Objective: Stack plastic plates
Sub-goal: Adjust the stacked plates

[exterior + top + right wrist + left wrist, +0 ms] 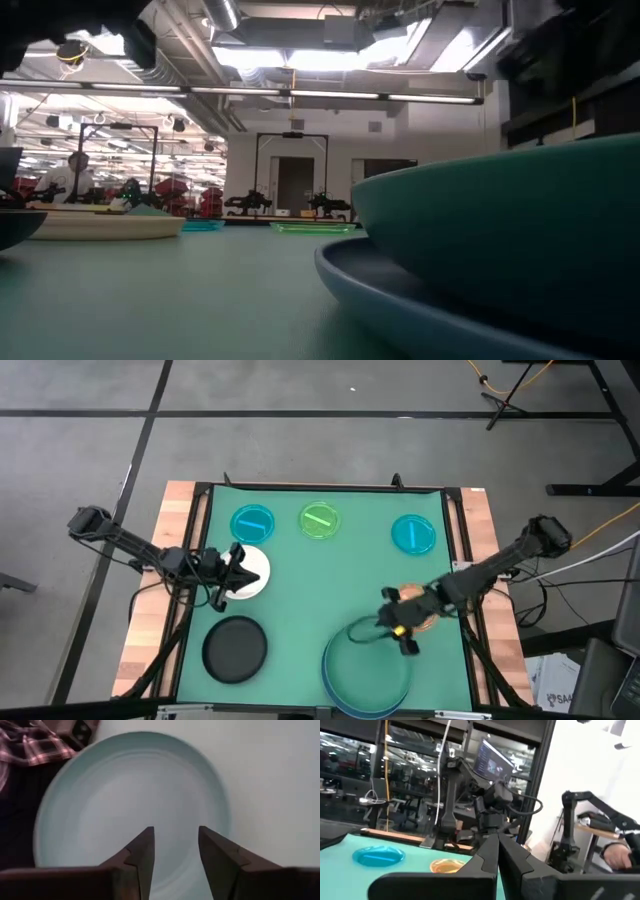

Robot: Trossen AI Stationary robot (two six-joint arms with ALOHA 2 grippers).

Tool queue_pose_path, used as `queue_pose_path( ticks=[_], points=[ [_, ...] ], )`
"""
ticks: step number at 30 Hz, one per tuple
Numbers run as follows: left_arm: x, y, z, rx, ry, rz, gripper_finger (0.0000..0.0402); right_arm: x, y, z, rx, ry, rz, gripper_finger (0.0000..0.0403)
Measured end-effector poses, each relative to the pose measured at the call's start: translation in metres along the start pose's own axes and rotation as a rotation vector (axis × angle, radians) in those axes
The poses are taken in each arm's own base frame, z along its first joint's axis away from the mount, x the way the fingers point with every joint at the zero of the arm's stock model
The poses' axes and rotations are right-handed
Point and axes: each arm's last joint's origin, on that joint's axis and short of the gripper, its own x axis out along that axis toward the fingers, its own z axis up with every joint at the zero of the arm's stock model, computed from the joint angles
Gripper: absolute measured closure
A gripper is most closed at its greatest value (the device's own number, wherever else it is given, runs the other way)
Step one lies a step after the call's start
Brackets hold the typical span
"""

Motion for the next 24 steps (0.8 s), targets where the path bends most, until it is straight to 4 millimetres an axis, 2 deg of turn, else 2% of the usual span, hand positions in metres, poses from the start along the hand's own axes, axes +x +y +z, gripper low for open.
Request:
queue_pose_path(
  ticks=[4, 10, 13, 17, 20, 24],
  points=[
    [0.020, -0.010, -0.001, 0.008, 0.057, -0.008, 0.0401, -0.003, 0.030, -0.018, 0.090, 0.041, -0.007, 0.0268],
    [0.044, -0.030, -0.015, 0.015, 0.163, -0.054, 0.0401, -0.011, 0.067, -0.045, 0.396, 0.061, -0.024, 0.0269],
    [0.052, -0.039, -0.022, 0.014, 0.202, -0.061, 0.0401, -0.015, 0.084, -0.058, 0.522, 0.026, -0.033, 0.0269],
    [0.063, -0.049, -0.030, -0.006, 0.240, -0.066, 0.0401, -0.016, 0.105, -0.078, 0.680, 0.076, -0.010, 0.0269],
    [0.068, -0.057, -0.034, -0.020, 0.258, -0.086, 0.0401, -0.010, 0.119, -0.095, 0.819, 0.144, -0.009, 0.0269],
    [0.072, -0.067, -0.039, -0.017, 0.280, -0.111, 0.0401, 0.011, 0.137, -0.110, 0.921, 0.187, 0.011, 0.0269]
  ],
)
